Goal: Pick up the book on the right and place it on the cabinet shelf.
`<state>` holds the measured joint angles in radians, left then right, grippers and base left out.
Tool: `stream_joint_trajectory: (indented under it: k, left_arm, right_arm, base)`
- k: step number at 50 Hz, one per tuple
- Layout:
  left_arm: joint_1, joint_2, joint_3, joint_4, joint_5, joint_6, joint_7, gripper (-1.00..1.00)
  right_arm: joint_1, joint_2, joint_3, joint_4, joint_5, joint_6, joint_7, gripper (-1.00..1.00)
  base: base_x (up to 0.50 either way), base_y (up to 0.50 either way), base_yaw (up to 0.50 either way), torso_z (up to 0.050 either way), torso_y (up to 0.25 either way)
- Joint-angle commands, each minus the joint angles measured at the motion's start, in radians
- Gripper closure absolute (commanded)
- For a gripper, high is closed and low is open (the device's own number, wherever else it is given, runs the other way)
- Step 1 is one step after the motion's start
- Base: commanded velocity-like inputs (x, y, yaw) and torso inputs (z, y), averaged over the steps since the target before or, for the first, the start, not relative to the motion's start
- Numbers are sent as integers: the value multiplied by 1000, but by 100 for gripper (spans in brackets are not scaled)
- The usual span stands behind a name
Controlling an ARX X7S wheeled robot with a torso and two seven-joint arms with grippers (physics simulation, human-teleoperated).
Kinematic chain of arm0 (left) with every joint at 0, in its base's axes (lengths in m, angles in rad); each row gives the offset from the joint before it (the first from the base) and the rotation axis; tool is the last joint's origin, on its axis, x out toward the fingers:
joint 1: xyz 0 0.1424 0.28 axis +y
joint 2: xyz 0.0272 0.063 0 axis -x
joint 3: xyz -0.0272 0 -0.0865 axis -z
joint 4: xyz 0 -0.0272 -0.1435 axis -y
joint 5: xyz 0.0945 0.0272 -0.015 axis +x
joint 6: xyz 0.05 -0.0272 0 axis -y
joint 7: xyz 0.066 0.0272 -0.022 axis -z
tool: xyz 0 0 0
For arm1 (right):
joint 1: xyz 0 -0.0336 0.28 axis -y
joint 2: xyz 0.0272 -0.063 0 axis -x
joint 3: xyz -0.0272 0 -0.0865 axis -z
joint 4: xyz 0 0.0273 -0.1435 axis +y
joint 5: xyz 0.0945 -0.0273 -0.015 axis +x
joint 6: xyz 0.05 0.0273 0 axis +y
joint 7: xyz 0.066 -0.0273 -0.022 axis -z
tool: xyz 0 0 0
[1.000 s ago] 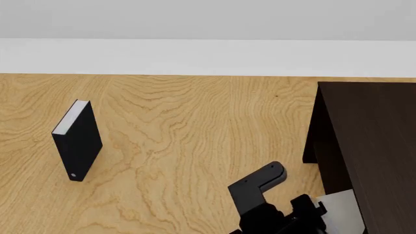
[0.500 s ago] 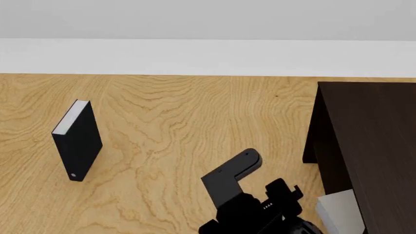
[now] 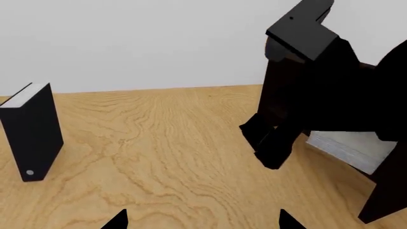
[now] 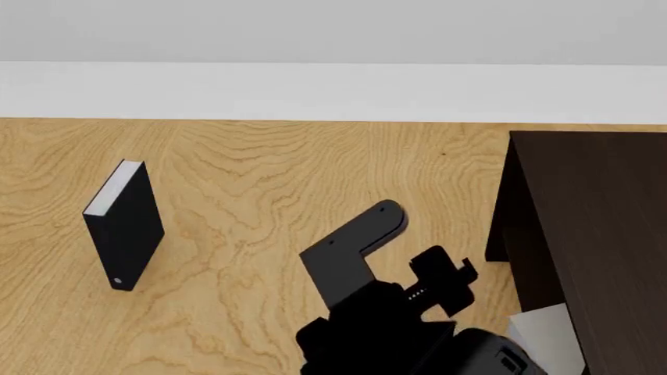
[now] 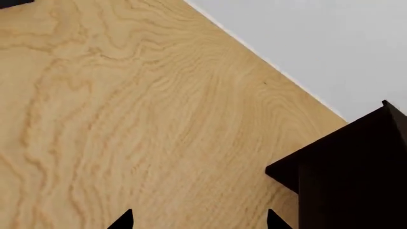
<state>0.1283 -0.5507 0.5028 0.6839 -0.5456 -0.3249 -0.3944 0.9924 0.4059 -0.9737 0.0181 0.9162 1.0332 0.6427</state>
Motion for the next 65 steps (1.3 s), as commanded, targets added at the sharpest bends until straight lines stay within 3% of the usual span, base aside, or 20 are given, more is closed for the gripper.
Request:
stream_joint_trajectory:
  k: [1,21,54,65]
  left_arm:
    - [-3,-1,6,-3,6,3,1,-100]
    - [-10,-4,13,9,13,4,-3,-100]
    - [-15,-18,14,35,5,-6,-18,-100]
    - [-11,-22,12,42,4,-4,-25,-100]
  right_arm:
    - [2,36,44,-125,48,41,75,-100]
    - [-54,61,48,-187,58,22,112,-100]
    - [-92,169,210,-569,327,155,421,-100]
    - [-73,199,272,-677,518,208,604,-100]
  base:
    - [0,0,0,0,0]
    - [0,0,0,0,0]
    - [0,0,0,0,0]
    - [0,0,0,0,0]
